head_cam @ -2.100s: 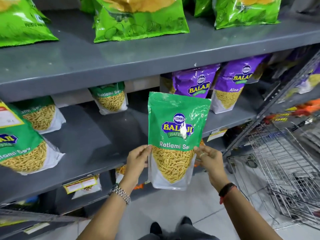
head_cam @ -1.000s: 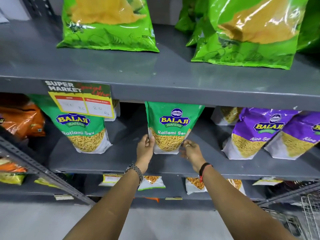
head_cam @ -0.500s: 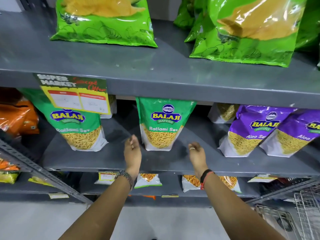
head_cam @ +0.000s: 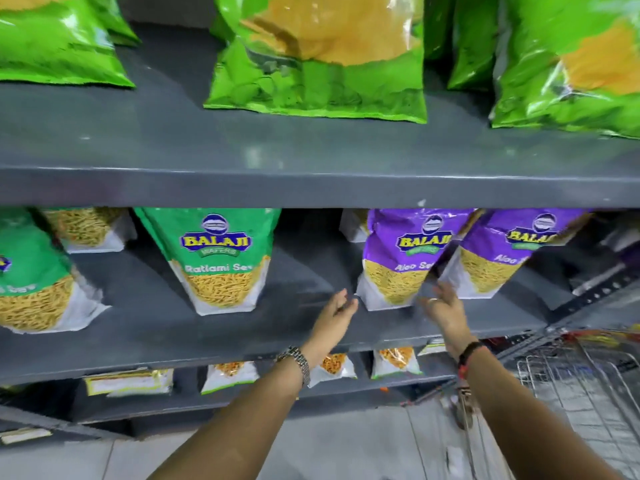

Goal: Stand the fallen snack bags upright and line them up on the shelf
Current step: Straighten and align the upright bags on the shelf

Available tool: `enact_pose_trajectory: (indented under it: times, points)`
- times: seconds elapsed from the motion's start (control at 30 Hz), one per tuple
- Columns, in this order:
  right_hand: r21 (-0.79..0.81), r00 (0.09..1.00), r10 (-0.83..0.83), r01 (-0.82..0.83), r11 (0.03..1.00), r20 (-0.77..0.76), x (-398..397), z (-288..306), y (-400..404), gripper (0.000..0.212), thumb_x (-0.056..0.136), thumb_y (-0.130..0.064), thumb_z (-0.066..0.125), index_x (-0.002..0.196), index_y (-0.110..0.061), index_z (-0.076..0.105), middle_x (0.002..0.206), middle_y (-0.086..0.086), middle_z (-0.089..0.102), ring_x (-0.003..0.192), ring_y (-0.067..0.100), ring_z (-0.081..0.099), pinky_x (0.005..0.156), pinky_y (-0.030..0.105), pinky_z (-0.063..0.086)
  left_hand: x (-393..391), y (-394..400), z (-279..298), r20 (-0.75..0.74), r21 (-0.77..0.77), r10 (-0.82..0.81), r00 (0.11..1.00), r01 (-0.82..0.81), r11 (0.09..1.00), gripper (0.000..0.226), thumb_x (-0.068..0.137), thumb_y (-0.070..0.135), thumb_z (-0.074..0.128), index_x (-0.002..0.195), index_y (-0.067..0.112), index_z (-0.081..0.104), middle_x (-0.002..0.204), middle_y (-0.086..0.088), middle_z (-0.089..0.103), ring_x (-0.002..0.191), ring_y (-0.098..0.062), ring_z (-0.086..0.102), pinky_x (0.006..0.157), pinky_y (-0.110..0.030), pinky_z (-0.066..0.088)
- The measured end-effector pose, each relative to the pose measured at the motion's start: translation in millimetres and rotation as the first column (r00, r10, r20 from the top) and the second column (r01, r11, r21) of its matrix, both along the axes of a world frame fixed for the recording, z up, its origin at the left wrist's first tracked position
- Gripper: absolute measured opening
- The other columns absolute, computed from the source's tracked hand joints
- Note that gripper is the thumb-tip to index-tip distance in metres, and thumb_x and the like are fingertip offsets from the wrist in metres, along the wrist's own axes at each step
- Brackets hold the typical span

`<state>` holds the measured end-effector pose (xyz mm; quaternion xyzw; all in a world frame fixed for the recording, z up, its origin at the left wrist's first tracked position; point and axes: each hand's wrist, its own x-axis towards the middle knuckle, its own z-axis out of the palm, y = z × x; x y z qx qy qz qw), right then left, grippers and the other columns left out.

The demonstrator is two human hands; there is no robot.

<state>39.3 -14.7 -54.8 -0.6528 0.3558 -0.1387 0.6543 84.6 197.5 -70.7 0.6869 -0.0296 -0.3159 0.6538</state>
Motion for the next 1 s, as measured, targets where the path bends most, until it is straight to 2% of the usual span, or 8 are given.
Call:
enact_pose_trajectory:
  times: [0.13,0.23,0.33,0.57,0.67,0.73,0.9,1.0]
  points:
    - [0.005,0.978,0.205,-0.205,0.979,-0.038,8,-4,-4,0.083,0.072,0.000,0.067,0.143,-0.010,0.026,0.130,0.005,0.039,0.121,0.018,0.039,0.094,0.035,0.046,-10,-50,7,0.015,0.077,-0.006,1.000,0.004,0.997,0.078,0.084,0.050,0.050,0.148,0.029,0.010,0.151,0.009,0.033,0.138,-0.015,0.035,0.113,-0.030,0.028]
    - [-0.034,0.966,0.254,-0.252,0.967,0.048,12,-6,-3,0.070,0.072,0.020,0.054,0.136,0.000,0.035,0.123,0.010,0.049,0.107,0.020,0.050,0.068,0.007,0.050,-8,-67,6,0.023,0.089,0.078,0.997,-0.079,0.993,0.088,0.076,0.052,0.052,0.147,0.029,0.005,0.156,0.004,0.026,0.141,-0.017,0.032,0.116,-0.039,0.027]
    - [-0.022,0.964,0.249,-0.248,0.968,0.097,12,-2,-2,0.065,0.073,0.027,0.046,0.131,0.001,0.038,0.115,0.006,0.052,0.089,0.009,0.056,0.063,0.003,0.049,-1,-71,9,0.079,0.066,0.141,0.987,-0.146,0.987,0.069,0.084,0.033,0.054,0.144,0.026,0.021,0.149,0.003,0.038,0.131,-0.015,0.042,0.106,-0.029,0.034]
    - [0.015,0.942,0.334,-0.335,0.942,0.042,13,-10,-21,0.064,0.074,0.020,0.051,0.131,-0.005,0.039,0.116,0.006,0.055,0.106,0.023,0.055,0.081,0.024,0.050,-1,-84,7,0.093,0.082,0.303,0.948,-0.311,0.947,0.048,0.086,0.023,0.054,0.132,0.021,0.043,0.130,0.002,0.056,0.116,-0.015,0.053,0.093,-0.027,0.040]
    - [-0.009,0.953,0.296,-0.297,0.955,-0.064,0,-23,-42,0.059,0.075,0.012,0.053,0.130,-0.008,0.043,0.121,0.007,0.057,0.118,0.024,0.054,0.102,0.041,0.045,-21,-99,0,0.171,0.176,0.455,0.874,-0.481,0.859,0.010,0.087,0.018,0.048,0.094,0.019,0.055,0.100,-0.006,0.060,0.096,-0.028,0.060,0.080,-0.039,0.047]
    - [-0.051,0.977,0.186,-0.192,0.980,-0.104,-16,-27,-62,0.048,0.076,0.010,0.051,0.121,-0.007,0.049,0.111,0.005,0.057,0.112,0.026,0.055,0.100,0.041,0.043,-36,-114,-2,0.136,0.152,0.538,0.832,-0.554,0.819,0.008,0.087,0.013,0.044,0.082,0.017,0.048,0.086,-0.006,0.053,0.080,-0.025,0.057,0.084,-0.043,0.049]
    - [-0.083,0.997,-0.070,0.072,0.994,0.023,-47,-12,-132,0.034,0.077,0.012,0.049,0.108,-0.002,0.045,0.090,0.007,0.048,0.085,0.023,0.047,0.070,0.021,0.042,-49,-167,6,-0.044,0.042,0.430,0.902,-0.429,0.902,0.013,0.088,0.006,0.042,0.087,0.017,0.050,0.079,-0.001,0.049,0.074,-0.014,0.049,0.073,-0.028,0.046]
    - [0.014,0.999,-0.027,0.027,1.000,0.035,-42,4,-165,0.058,0.082,0.009,0.051,0.133,-0.010,0.031,0.118,0.002,0.040,0.111,0.018,0.042,0.092,0.029,0.039,-39,-203,16,-0.022,0.028,0.247,0.969,-0.246,0.969,0.029,0.088,0.007,0.047,0.114,0.017,0.047,0.102,0.004,0.047,0.094,-0.010,0.050,0.085,-0.028,0.046]
